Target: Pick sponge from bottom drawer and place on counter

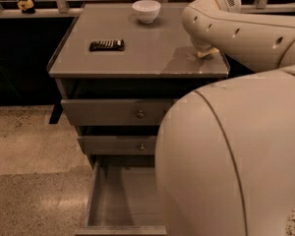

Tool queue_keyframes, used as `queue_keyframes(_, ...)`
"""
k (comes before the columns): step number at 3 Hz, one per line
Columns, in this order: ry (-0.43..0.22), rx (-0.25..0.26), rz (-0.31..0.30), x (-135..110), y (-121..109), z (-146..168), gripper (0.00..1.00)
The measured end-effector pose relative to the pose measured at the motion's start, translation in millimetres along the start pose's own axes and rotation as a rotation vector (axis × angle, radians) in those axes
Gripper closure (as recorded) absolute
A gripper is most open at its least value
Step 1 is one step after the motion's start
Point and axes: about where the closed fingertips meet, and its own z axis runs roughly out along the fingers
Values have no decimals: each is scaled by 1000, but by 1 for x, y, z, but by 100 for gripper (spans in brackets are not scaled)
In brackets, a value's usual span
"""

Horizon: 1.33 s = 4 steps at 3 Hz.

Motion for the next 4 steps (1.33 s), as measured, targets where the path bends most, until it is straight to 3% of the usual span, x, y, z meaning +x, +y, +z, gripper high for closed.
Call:
queue_keyframes(1,-39,-81,-9,-4,21,20,100)
queue_keyframes(2,-39,-82,-9,-4,21,20,100)
queue_keyframes(3,-39,-82,-9,-4,21,20,83)
queue_keyframes(4,-39,-82,-9,-4,21,20,59)
